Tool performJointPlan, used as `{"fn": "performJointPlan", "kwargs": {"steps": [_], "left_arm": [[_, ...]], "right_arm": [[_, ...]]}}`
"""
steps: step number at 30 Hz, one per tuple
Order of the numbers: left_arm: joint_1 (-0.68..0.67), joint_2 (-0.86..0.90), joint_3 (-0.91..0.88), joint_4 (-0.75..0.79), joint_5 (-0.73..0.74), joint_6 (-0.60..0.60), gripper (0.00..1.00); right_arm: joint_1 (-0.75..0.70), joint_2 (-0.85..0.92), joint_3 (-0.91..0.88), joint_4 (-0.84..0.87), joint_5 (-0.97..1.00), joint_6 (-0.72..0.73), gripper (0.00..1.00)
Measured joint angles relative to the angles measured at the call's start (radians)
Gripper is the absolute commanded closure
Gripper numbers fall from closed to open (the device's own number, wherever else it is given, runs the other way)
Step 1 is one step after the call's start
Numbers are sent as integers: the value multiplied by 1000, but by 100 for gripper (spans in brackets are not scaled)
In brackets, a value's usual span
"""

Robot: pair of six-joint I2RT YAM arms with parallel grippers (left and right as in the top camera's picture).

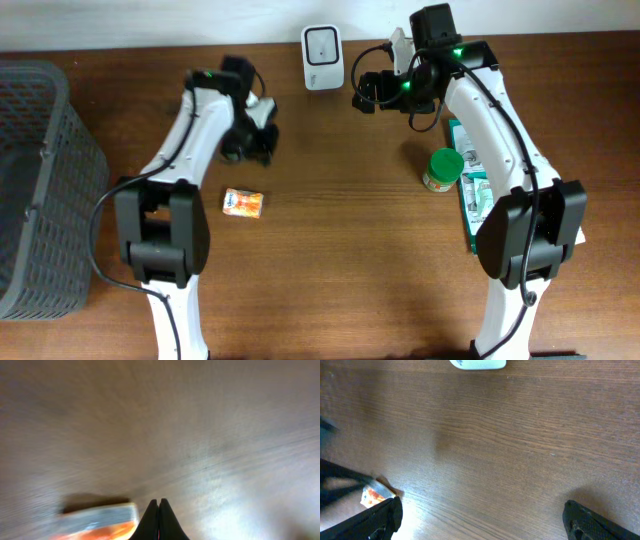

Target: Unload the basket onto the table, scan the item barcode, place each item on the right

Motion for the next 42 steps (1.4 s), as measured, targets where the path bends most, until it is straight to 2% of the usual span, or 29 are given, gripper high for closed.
{"fn": "performJointPlan", "kwargs": {"steps": [2, 3, 5, 8, 10, 12, 13, 14, 17, 21, 23, 26, 27, 31, 32, 35, 38, 42], "left_arm": [[45, 9, 222, -189, -130, -107, 76], [92, 10, 325, -274, -224, -205, 77], [225, -5, 400, -284, -308, -317, 77], [302, -5, 399, -265, -313, -360, 55], [303, -5, 399, -242, -314, -375, 46], [303, -5, 399, -235, -314, -379, 26], [302, -5, 399, -235, -314, -383, 22], [303, -5, 399, -235, -314, -384, 1], [302, -5, 399, -235, -314, -386, 1], [302, -5, 399, -235, -314, -386, 1], [302, -5, 399, -235, -314, -386, 1], [301, -5, 399, -235, -314, -386, 1], [302, -5, 399, -235, -314, -386, 1], [302, -5, 399, -234, -314, -386, 1], [301, -5, 399, -235, -313, -386, 1], [301, -5, 399, -235, -314, -386, 1], [301, -5, 399, -235, -314, -386, 1], [301, -5, 399, -235, -314, -386, 1]], "right_arm": [[1, 0, 0, -5, -10, -6, 4], [1, 0, 0, -10, -24, -14, 5], [24, 0, 0, -8, -132, -100, 11], [189, 30, 0, 24, -190, -216, 15], [309, 78, 0, 66, -175, -294, 18], [425, 129, 0, 87, -110, -380, 29], [457, 153, 0, 105, -93, -396, 31], [479, 181, 0, 136, -82, -408, 36], [507, 261, 0, 209, -79, -418, 53], [522, 319, 0, 219, -79, -403, 58], [522, 326, 0, 211, -79, -393, 75], [522, 338, 0, 172, -87, -354, 93], [522, 338, 3, 150, -90, -338, 96], [519, 338, 30, 52, -111, -260, 96], [510, 340, 66, -64, -148, -240, 96], [424, 282, 132, -183, -334, -243, 96], [192, 151, 159, -248, -675, -291, 96], [-75, 147, 163, -473, -1054, -422, 96]]}}
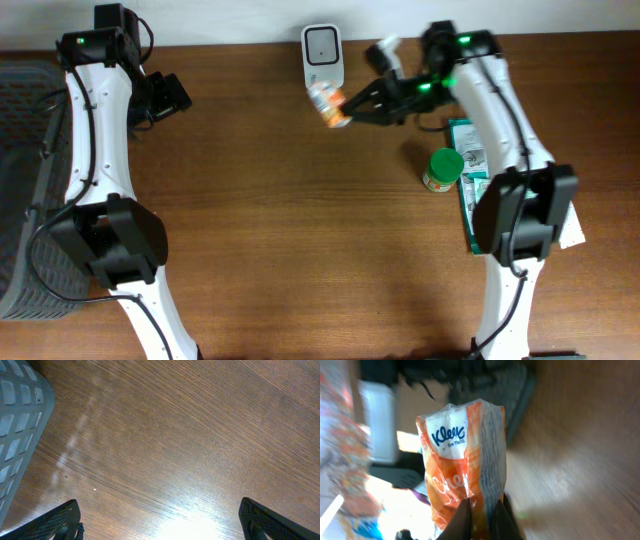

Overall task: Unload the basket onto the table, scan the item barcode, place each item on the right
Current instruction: 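Hold the orange Kleenex packet in front of the scanner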

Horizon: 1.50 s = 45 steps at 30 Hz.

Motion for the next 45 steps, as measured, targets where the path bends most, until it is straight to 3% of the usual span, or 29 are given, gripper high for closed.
{"fn": "performJointPlan", "kwargs": {"steps": [4, 10, 13, 18, 21, 22, 24, 30, 35, 41, 45], "left_arm": [[0, 0, 0, 0, 0, 0, 1], [0, 0, 0, 0, 0, 0, 1], [0, 0, 0, 0, 0, 0, 1], [0, 0, 0, -1, 0, 0, 1], [0, 0, 0, 0, 0, 0, 1], [0, 0, 0, 0, 0, 0, 1], [0, 0, 0, -3, 0, 0, 1], [0, 0, 0, 0, 0, 0, 1], [0, 0, 0, 0, 0, 0, 1], [0, 0, 0, 0, 0, 0, 1], [0, 0, 0, -1, 0, 0, 1]], "right_arm": [[-189, 0, 1, -208, -93, -103, 96], [-236, 0, 1, -180, -59, -155, 96], [-164, -5, 3, 58, 283, 64, 96], [42, -8, 266, 151, 894, 304, 96], [166, -16, 304, 414, 1300, 299, 96], [241, 1, 303, 582, 1497, 234, 96], [295, 61, 306, 773, 1674, 124, 96], [300, 319, 303, 1056, 1801, -115, 96], [303, 381, 303, 1094, 1876, -251, 96], [349, 380, 303, 1066, 1887, -253, 96], [345, 267, 294, 829, 1725, -93, 96]]}}
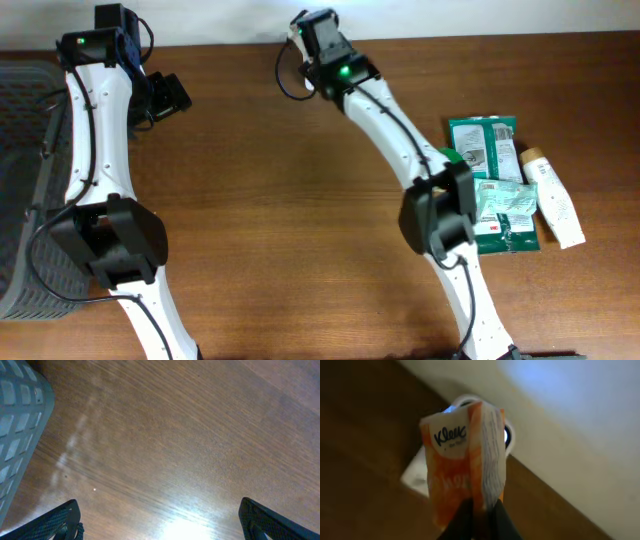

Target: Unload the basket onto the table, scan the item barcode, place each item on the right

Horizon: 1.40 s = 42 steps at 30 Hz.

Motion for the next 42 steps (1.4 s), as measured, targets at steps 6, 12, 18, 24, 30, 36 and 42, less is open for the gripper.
{"fn": "performJointPlan", "kwargs": {"steps": [6, 12, 18, 24, 30, 36, 42], "left_arm": [[0, 0, 0, 2, 0, 0, 1], [0, 0, 0, 0, 0, 0, 1], [0, 0, 0, 2, -1, 0, 1], [0, 0, 0, 1, 0, 0, 1], [0, 0, 0, 1, 0, 0, 1], [0, 0, 0, 2, 0, 0, 1], [0, 0, 0, 2, 0, 0, 1]], "right_arm": [[-84, -430, 17, -646, -288, 391, 96], [-115, -405, -3, -1038, -315, 468, 96], [-204, -391, -403, -1035, -317, 472, 96], [-363, -389, -526, -1040, -213, 555, 31], [-373, -428, -362, -1036, -220, 511, 17], [-330, -1036, -188, -1038, -283, 475, 2], [-330, -1297, -188, -1038, -239, 474, 2]]}}
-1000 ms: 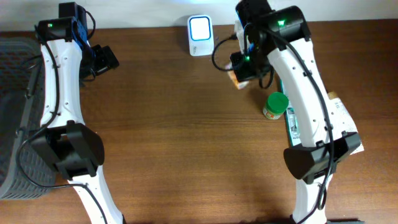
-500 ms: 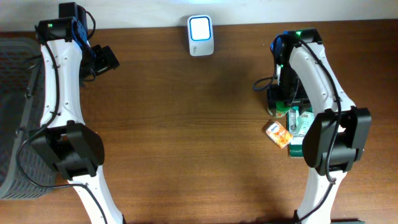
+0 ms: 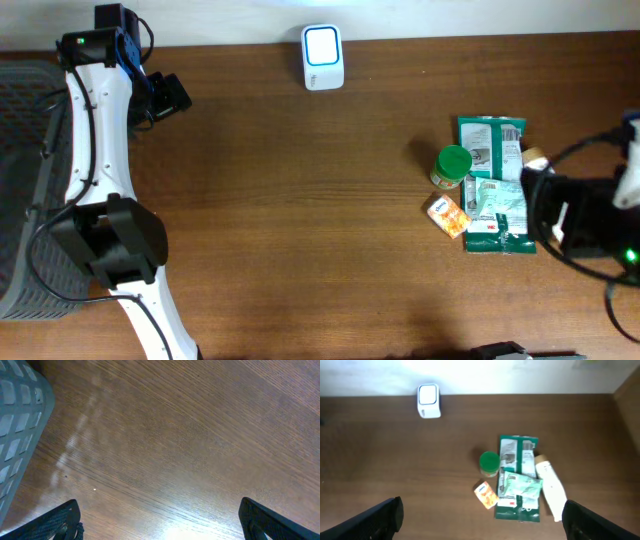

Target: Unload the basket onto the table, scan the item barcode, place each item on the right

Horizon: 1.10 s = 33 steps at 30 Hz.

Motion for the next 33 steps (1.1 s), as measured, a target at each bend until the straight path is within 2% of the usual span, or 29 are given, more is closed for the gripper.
{"fn": "performJointPlan", "kwargs": {"steps": [3, 5, 7, 11, 12, 13, 14, 15, 16, 17, 19, 21, 25, 33], "left_arm": [[0, 0, 0, 0, 0, 0, 1], [0, 0, 0, 0, 0, 0, 1], [0, 0, 0, 0, 0, 0, 1], [0, 0, 0, -1, 1, 0, 1], [0, 0, 0, 0, 0, 0, 1], [0, 0, 0, 2, 0, 0, 1], [0, 0, 0, -3, 0, 0, 1], [0, 0, 0, 1, 0, 0, 1], [0, 0, 0, 0, 0, 0, 1], [0, 0, 0, 2, 0, 0, 1], [0, 0, -1, 1, 0, 0, 1], [0, 0, -1, 0, 0, 0, 1], [0, 0, -1, 0, 0, 0, 1], [0, 0, -1, 0, 0, 0, 1]], "right_arm": [[0, -27, -1, 0, 89, 0, 2], [-27, -45, -103, 168, 140, -2, 2], [-69, -104, -298, 398, 124, -3, 2], [-87, -377, -887, 952, 8, -62, 2], [-88, -491, -1111, 1126, -24, -82, 2], [-88, -554, -1251, 1192, -37, -89, 2], [-88, -622, -1407, 1349, -47, -93, 2], [-89, -761, -1678, 1510, -64, -95, 2], [-88, -808, -1772, 1582, -71, -95, 2], [-89, -937, -1957, 1681, -79, -98, 2], [-89, -1069, -2134, 1730, -87, -101, 2], [-89, -1143, -2221, 1731, -90, -105, 2], [-89, -1165, -2253, 1614, -90, -105, 2], [-89, -1167, -2254, 1615, -90, -105, 2]]}}
